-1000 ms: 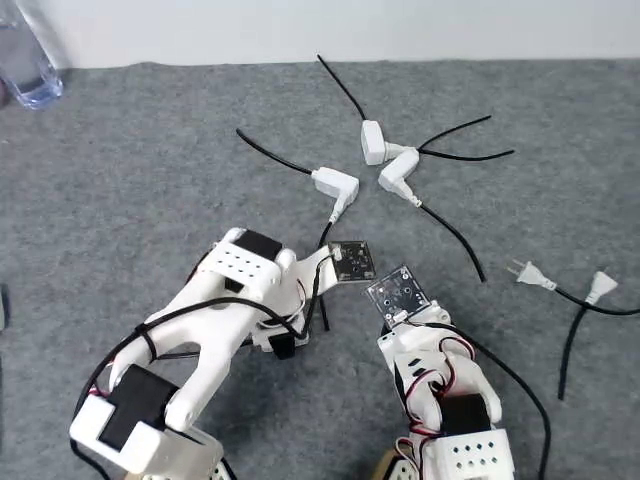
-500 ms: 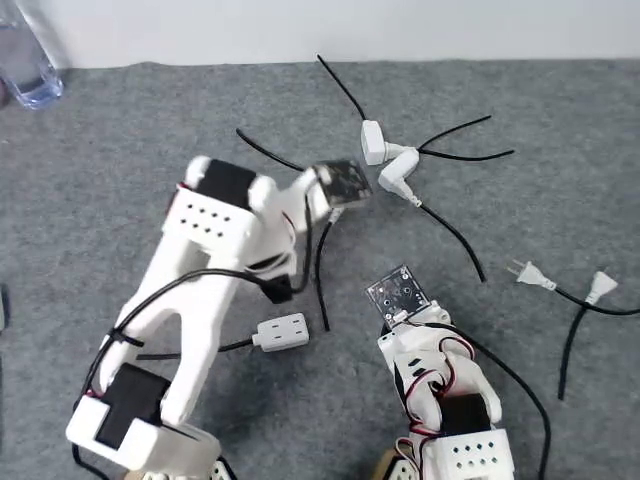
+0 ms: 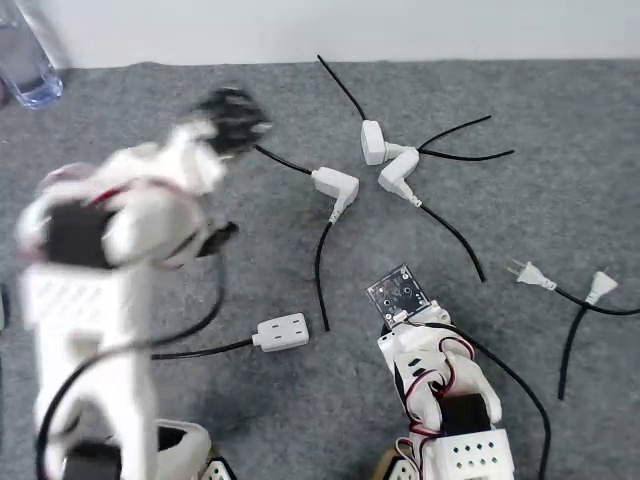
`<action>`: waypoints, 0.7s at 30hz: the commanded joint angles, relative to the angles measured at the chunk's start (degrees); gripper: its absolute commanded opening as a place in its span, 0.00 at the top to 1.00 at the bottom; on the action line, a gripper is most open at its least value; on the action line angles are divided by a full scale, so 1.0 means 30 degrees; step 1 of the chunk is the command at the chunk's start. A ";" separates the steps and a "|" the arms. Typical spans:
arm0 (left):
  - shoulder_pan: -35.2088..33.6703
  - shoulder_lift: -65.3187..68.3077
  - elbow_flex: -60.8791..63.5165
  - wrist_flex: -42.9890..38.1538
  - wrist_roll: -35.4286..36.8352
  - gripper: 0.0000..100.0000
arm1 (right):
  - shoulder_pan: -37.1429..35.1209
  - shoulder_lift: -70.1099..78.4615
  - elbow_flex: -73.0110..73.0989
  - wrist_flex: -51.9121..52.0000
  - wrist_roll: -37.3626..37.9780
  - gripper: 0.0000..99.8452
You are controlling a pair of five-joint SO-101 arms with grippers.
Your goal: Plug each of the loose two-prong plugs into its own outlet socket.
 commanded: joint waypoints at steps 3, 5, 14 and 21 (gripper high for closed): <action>-0.5187 -0.5070 0.3004 -0.2491 0.3927 0.74 | 0.0249 -0.0249 0.0293 -0.0484 -0.0029 0.99; -0.6476 -0.6593 0.5172 -0.3546 0.5538 0.74 | 0.0249 -0.0249 0.0293 -0.0484 -0.0029 0.99; -0.8000 -1.1810 1.7568 -0.8322 0.7414 0.74 | 0.0249 -0.0278 -0.0088 0.0015 -0.0117 0.99; -0.8615 -1.4271 2.4132 -1.3568 0.7355 0.74 | 0.0249 -0.0278 -0.0733 0.0894 -0.0147 0.99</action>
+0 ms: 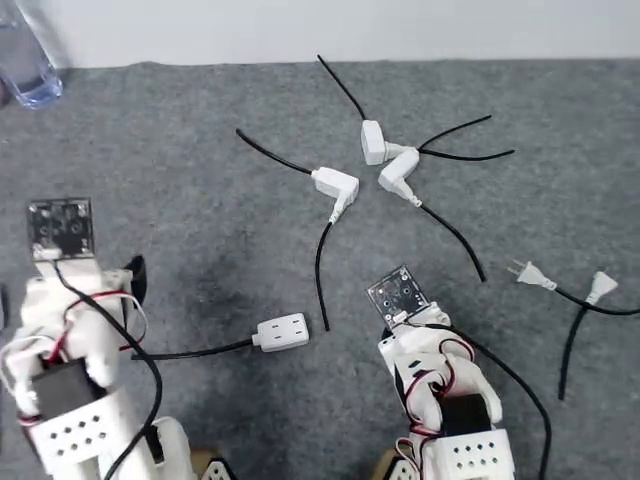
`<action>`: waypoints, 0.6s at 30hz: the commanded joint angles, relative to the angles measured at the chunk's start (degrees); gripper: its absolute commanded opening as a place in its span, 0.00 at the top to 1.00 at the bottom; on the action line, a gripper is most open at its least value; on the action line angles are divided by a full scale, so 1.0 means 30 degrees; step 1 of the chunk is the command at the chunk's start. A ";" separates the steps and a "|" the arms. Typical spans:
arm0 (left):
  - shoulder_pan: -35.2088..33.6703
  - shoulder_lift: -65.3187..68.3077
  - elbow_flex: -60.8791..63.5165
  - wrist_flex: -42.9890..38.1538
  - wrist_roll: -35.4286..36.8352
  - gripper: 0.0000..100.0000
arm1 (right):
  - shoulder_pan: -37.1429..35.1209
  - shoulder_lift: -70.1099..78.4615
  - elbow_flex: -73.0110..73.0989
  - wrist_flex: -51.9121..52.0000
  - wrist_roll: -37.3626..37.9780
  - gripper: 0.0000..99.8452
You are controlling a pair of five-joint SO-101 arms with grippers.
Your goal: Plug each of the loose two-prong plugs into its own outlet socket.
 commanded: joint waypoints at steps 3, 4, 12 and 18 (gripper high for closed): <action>-0.0059 -0.1582 0.3033 -0.2637 0.0234 0.74 | 0.0249 -0.0278 -0.0703 0.0132 -0.0147 0.99; -0.0059 -0.1788 0.3443 -0.2813 0.0234 0.74 | 0.0249 -0.0278 -0.0703 0.0132 -0.0147 0.99; -0.0088 -0.3165 0.7136 -0.5451 0.2637 0.74 | 0.1011 -0.0278 -0.0645 0.0132 -0.0176 0.99; 0.0000 -0.5597 1.0300 -0.7004 0.4601 0.74 | 0.1040 -0.0278 -0.0586 0.0132 -0.0176 0.99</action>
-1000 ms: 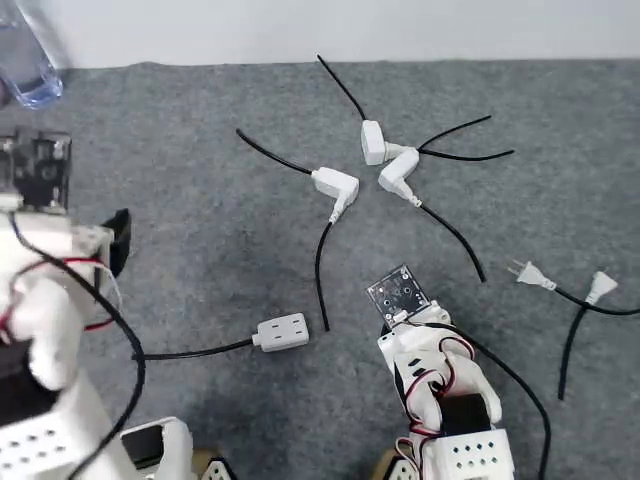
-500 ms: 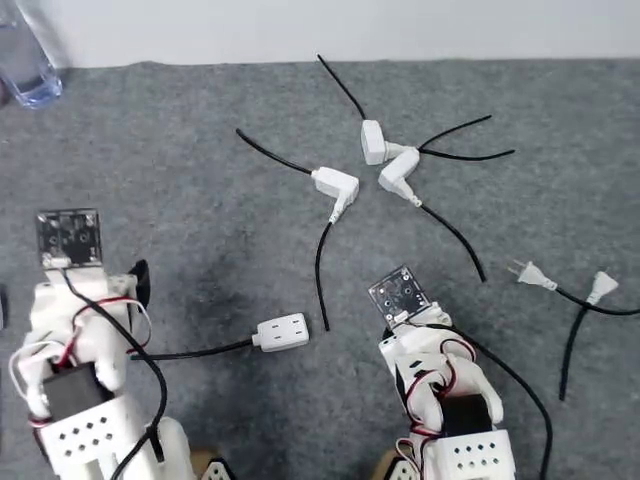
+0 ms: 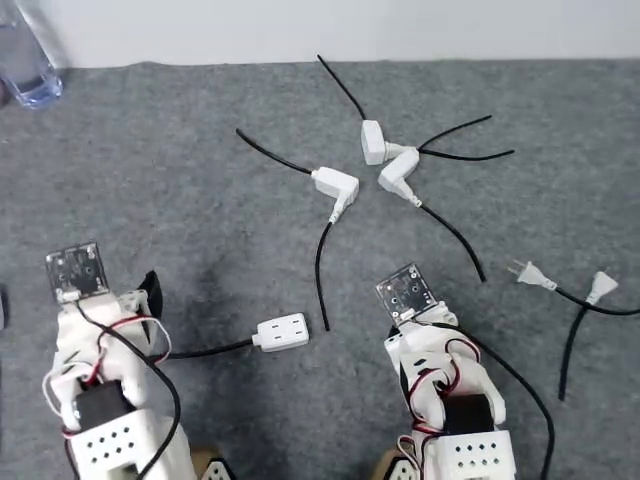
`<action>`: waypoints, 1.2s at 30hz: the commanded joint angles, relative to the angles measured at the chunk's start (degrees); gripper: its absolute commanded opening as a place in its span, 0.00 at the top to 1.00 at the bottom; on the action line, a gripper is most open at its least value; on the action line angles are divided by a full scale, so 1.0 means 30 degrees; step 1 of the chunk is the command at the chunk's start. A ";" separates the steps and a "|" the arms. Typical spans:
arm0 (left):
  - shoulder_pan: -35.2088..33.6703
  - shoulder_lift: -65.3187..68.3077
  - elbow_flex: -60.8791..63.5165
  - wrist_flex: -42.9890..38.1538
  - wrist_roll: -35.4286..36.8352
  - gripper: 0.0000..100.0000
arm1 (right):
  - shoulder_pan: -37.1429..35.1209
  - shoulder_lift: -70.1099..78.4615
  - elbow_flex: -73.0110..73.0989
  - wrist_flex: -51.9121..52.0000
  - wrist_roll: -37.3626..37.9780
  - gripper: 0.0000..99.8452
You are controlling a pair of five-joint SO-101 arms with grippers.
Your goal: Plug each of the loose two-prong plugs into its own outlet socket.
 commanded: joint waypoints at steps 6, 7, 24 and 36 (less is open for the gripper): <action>0.0440 -0.5451 0.3443 -0.1260 0.1670 0.74 | 0.0659 -0.0278 -0.2374 0.0923 -0.0147 0.99; 0.0674 -0.6212 0.3883 -0.1231 0.1641 0.74 | 0.0894 -0.0278 -0.3018 0.1333 -0.0176 0.99; 0.0908 -0.8205 0.3766 0.1407 0.1582 0.74 | 0.6139 -0.0015 -1.4535 0.5641 0.0527 0.99; 0.2022 -0.8088 0.3766 0.1641 0.0469 0.74 | 1.0007 0.5817 -2.2125 0.6491 0.2403 0.88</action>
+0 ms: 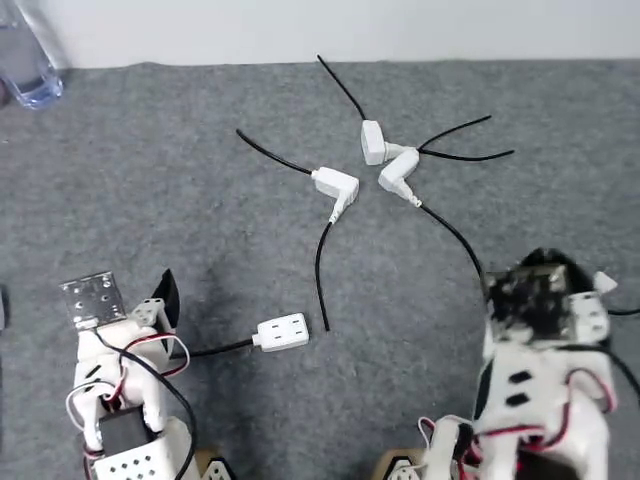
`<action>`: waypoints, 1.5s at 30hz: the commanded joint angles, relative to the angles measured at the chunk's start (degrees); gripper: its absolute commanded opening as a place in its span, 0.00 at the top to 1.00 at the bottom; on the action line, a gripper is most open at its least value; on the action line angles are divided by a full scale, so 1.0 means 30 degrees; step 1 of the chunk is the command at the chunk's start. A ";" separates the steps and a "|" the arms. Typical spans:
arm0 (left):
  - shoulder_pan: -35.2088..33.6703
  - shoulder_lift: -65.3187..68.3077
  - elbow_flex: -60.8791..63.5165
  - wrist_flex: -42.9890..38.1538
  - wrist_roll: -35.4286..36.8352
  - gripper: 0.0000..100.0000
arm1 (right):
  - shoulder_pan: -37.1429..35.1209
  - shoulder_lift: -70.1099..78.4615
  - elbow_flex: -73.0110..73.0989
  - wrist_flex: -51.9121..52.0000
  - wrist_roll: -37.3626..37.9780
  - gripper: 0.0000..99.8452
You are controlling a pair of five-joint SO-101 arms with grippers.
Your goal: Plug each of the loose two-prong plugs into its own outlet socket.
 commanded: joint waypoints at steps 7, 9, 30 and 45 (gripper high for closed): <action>0.0410 -0.0293 -0.0161 0.0586 -0.1612 0.74 | 0.1919 0.7311 -0.5480 -0.0015 0.1934 0.79; 0.0410 -0.0293 -0.0161 0.0586 -0.1612 0.74 | 0.1919 0.8864 -0.6242 0.0015 0.2784 0.80; 0.0410 -0.0264 -0.0161 0.0615 -0.1641 0.74 | 0.5729 2.5421 -1.4769 0.1656 0.6886 0.80; 0.1114 -0.0264 -0.0161 0.0498 -0.1670 0.74 | 0.5084 3.1048 -1.4652 0.3326 1.3480 0.80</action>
